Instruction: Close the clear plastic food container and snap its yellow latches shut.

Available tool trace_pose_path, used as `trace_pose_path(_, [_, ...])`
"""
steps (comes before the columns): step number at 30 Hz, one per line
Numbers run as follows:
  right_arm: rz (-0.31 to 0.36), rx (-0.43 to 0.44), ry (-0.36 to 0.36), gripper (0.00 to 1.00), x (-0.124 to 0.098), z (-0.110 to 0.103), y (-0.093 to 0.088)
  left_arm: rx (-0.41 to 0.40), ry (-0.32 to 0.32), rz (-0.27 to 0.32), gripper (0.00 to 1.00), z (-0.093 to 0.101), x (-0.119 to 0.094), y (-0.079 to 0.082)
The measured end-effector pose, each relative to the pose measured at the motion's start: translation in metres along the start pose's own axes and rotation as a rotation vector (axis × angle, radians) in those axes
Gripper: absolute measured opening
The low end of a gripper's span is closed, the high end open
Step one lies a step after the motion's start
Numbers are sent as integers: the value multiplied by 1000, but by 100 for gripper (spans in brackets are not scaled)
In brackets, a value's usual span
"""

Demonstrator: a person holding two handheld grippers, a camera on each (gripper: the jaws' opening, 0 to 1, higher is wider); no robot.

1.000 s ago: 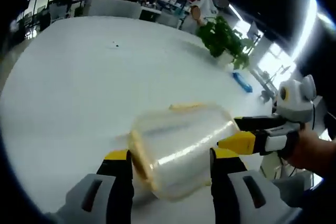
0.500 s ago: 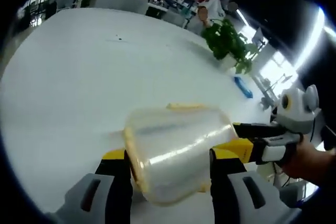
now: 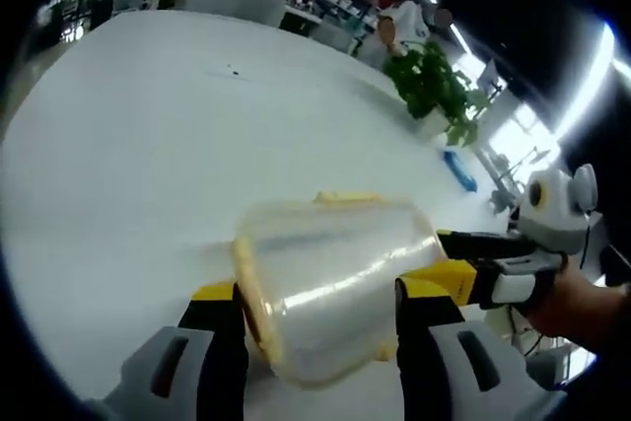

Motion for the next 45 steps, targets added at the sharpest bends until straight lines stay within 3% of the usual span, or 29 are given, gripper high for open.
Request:
trace_pose_path(31, [26, -21, 38, 55, 79, 27, 82, -61, 51, 45, 60, -57, 41, 85])
trace_pose_path(42, [51, -1, 55, 55, 83, 27, 87, -83, 89, 74, 63, -66, 43, 94])
trace_pose_path(45, [94, 4, 41, 65, 81, 27, 94, -62, 101, 90, 62, -66, 41, 95])
Point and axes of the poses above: the point that each gripper's makers call its tool centre point, and the gripper's own axes: x roughly forward along the fingers, z roughly to its right, y roughly out of its top, the point moved 3 cm from there along -x, roughly backward along the fingers, and after that the axes turned 14 degrees about y, right-handed, at the moved point
